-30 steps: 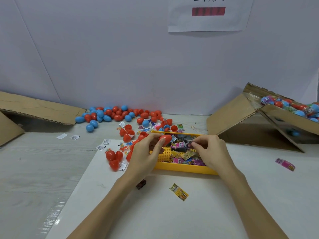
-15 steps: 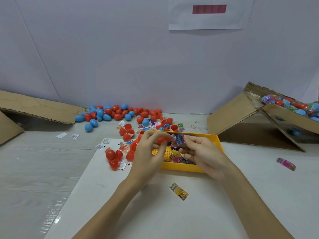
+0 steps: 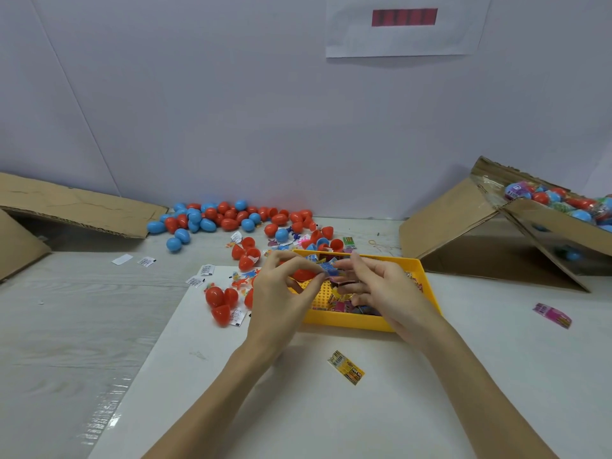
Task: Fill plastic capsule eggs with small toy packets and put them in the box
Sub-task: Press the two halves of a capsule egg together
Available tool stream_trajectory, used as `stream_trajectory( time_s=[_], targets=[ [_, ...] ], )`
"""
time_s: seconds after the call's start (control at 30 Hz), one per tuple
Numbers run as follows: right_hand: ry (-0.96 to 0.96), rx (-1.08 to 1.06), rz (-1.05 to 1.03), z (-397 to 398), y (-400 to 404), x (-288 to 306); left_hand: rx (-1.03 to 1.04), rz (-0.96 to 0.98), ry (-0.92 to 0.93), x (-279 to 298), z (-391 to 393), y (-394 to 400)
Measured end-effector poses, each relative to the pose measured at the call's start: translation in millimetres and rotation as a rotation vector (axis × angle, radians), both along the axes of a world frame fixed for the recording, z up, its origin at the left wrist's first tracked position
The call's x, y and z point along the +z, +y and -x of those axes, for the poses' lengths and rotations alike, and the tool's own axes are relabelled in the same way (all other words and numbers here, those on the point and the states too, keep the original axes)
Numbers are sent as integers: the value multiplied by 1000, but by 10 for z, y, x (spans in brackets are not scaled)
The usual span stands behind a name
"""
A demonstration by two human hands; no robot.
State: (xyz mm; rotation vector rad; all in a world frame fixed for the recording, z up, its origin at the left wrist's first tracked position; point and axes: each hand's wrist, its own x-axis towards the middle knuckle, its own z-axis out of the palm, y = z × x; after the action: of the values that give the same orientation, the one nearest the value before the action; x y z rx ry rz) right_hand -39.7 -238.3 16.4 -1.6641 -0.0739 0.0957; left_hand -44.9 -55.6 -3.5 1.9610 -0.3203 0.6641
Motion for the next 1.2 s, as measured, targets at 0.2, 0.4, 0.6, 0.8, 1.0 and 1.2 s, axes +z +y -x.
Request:
stream_trajectory(
  time_s=[0.2,0.4,0.6,0.8,1.0,1.2],
  targets=[
    [-265,-33,327,4,-52,-43,18,-99,20,-48,-37,13],
    [-280,-81,376,5,-108,-37,56,-152,33,-38,-41,50],
    [-254,-238,247,-1,-170,-31,27,-230,95,18,-38,164],
    [-165,-175,9,17,-95,-19,-32,-133,61,54,19,55],
    [-170,-51,105,41,-4,-30,-86,8,136,49,1,22],
    [-290,-91,278,37,-15,-23,-135,-74,115,67,10,52]
  ],
)
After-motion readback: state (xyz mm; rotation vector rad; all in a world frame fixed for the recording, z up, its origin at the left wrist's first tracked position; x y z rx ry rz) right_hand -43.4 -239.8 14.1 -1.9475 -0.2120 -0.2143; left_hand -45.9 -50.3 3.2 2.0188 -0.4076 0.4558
